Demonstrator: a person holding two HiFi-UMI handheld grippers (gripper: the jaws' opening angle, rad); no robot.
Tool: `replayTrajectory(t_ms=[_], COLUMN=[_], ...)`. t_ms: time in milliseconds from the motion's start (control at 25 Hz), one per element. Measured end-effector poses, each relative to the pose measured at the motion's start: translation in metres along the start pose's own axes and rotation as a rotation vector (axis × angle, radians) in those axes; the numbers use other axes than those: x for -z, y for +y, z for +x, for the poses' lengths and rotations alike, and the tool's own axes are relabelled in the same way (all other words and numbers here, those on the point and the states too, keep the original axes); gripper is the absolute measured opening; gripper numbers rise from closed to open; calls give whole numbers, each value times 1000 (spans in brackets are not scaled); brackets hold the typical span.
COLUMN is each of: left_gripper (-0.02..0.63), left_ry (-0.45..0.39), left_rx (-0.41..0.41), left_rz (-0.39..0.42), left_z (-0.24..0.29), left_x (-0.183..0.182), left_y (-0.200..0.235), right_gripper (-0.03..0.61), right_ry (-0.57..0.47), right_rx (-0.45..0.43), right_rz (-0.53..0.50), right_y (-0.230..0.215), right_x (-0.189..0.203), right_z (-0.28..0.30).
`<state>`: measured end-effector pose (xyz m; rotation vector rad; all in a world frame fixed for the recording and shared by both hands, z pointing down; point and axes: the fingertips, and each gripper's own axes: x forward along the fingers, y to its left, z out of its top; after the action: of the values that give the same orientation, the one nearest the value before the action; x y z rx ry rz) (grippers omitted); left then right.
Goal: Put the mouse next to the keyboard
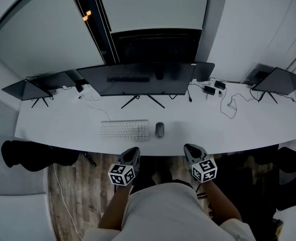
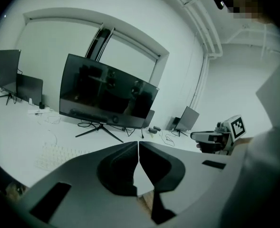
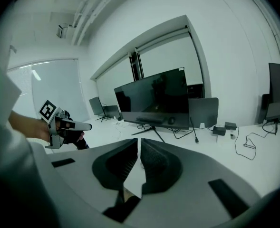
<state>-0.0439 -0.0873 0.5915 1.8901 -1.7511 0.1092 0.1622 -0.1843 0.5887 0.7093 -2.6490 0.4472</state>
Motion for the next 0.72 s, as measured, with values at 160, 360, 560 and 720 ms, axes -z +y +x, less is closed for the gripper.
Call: replayTrajectory(t_ms=[160,360,560,720], left_gripper=[21,21,21,21], left_ry=[-28,-56,-73,-77], left_rx=[-32,-54,-47,-29], left_rz=[13,16,51,70], left_z=[-17,-36,-51,-62], left_x=[-1,-6,-15,-19], left_y=[3,10,21,31], right_gripper=[41,41,40,40], right_ry=[-19,-38,-56,-61], right_rx=[-2,11,18,25], right_rz=[-15,-16,-28,-34], right_y=[-2,-3,8,22], right_x=[-6,-13,-23,-25], right_z=[-3,-4,-2,1])
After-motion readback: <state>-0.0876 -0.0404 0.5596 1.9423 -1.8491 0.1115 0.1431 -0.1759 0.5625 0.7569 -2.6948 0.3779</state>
